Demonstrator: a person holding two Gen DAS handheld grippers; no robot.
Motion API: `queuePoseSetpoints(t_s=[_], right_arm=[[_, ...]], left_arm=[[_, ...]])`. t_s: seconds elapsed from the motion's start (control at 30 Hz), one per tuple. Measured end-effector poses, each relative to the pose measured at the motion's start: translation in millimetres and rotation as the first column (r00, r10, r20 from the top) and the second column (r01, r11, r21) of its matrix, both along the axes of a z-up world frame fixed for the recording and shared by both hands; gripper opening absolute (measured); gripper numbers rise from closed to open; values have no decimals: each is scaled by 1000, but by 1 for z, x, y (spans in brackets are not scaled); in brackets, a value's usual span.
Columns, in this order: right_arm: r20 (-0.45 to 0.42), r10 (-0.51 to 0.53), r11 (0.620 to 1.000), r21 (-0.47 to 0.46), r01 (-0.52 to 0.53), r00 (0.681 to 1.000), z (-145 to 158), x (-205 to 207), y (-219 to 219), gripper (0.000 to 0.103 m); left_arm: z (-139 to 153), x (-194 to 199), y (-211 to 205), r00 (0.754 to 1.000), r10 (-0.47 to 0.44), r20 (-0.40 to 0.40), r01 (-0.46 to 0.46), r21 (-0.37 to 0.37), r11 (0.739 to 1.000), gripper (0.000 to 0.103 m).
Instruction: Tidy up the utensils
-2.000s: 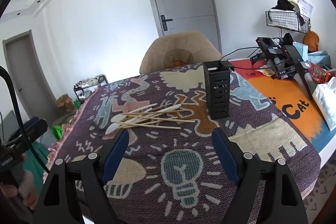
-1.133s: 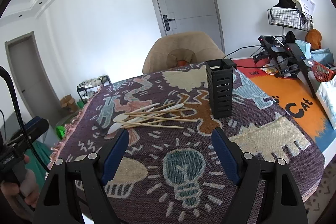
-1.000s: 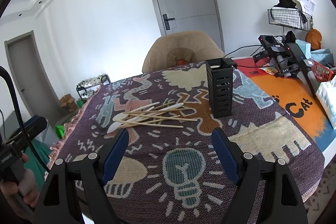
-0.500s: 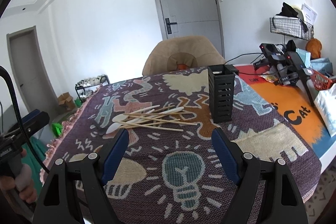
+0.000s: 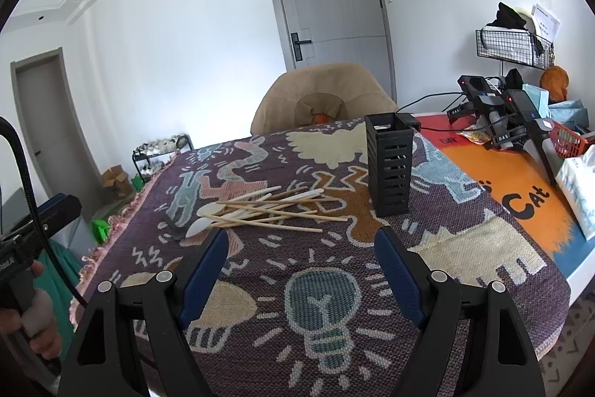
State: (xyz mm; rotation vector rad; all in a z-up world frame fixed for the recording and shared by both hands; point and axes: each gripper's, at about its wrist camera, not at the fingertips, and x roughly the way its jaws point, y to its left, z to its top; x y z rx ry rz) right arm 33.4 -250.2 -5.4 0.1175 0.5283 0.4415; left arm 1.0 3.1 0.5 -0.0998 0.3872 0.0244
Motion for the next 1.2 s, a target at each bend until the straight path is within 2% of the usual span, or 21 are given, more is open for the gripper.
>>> queuePoseSetpoints(t_s=[0.77, 1.2], right_arm=[[16, 8, 1000, 16, -8, 1000, 2, 0, -3, 80], [-63, 15, 998, 60, -11, 998, -20, 26, -10, 80]], left_arm=[[4, -2, 3, 1000, 5, 13, -5, 1, 1000, 102], [-8, 16, 19, 1000, 12, -27, -13, -38, 999, 102]])
